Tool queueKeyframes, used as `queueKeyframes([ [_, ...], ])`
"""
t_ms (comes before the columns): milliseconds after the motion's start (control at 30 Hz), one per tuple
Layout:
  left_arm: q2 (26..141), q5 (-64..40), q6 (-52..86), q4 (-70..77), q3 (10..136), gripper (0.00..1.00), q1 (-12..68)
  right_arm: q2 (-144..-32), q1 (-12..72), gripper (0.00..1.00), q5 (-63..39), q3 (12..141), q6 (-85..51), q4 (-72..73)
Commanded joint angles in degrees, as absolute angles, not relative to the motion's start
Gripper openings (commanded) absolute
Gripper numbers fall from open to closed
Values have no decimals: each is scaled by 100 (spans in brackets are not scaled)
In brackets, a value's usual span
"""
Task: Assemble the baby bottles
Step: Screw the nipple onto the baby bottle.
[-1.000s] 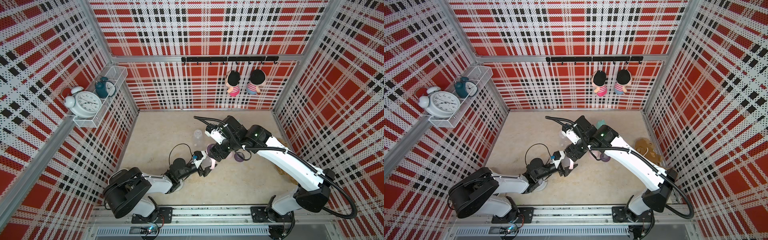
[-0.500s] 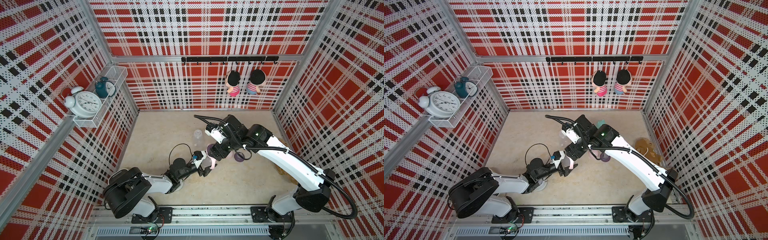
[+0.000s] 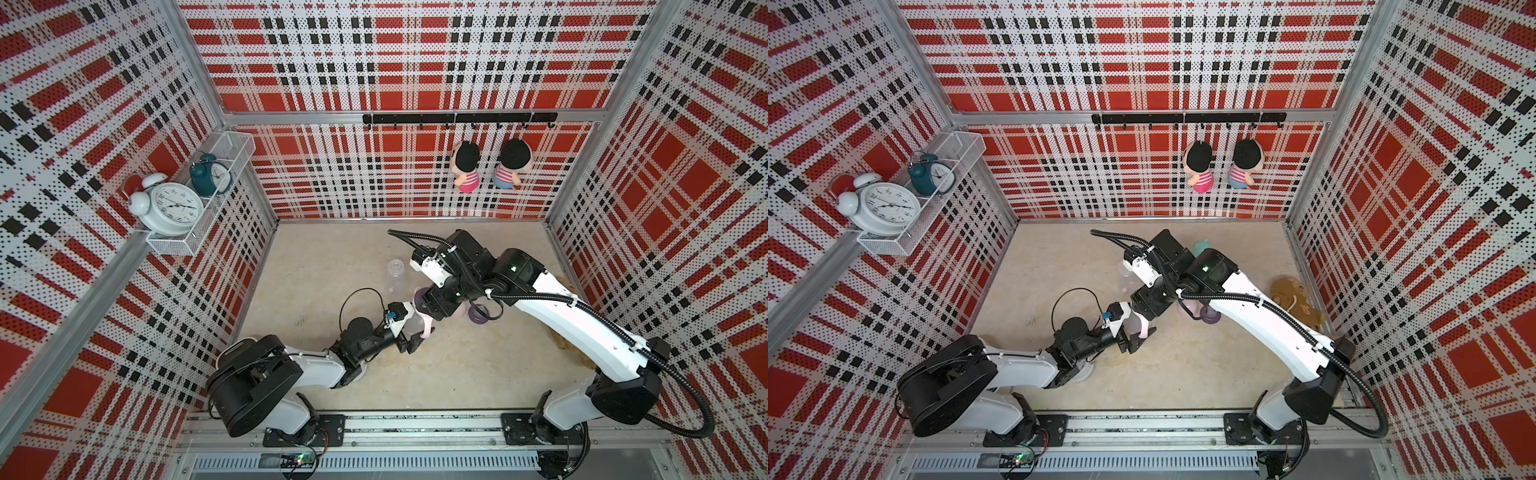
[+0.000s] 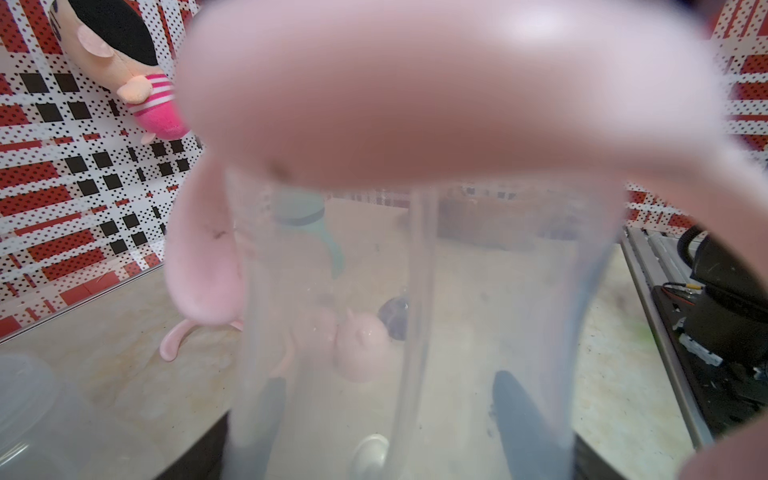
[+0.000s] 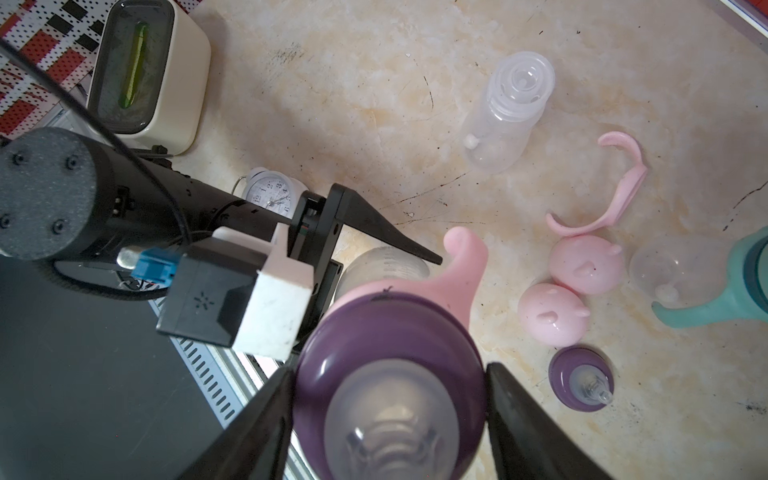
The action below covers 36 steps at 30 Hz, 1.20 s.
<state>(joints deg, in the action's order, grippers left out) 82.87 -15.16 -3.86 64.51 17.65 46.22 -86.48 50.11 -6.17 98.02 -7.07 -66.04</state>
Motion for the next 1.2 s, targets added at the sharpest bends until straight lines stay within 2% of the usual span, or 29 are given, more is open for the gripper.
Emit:
queueKeyframes([
  [0, 8165, -1190, -502, 6723, 1819, 0, 4709, -8697, 5033, 66, -750, 9734, -771, -6582],
  [200, 8087, -490, -528, 6910, 1764, 0, 4867, -8733, 4962, 56, -712, 9808, -1265, -6527],
  [667, 8334, 1781, -695, 7638, 1827, 0, 5591, -9305, 4672, 56, -247, 10632, -2909, -6908],
  [800, 8333, 2041, -745, 7646, 1819, 0, 5647, -9480, 4587, 57, -427, 10933, -3411, -7095],
  [900, 8302, 2170, -812, 7558, 1837, 0, 5712, -9590, 4518, 64, -646, 11280, -3552, -7292],
  [1067, 8301, 1960, -804, 7362, 1828, 0, 5666, -9412, 4526, 87, -530, 11601, -3210, -7282],
  [1167, 8282, 1326, -646, 7292, 1801, 0, 5494, -9064, 4526, 89, -402, 11207, -2606, -6938],
])
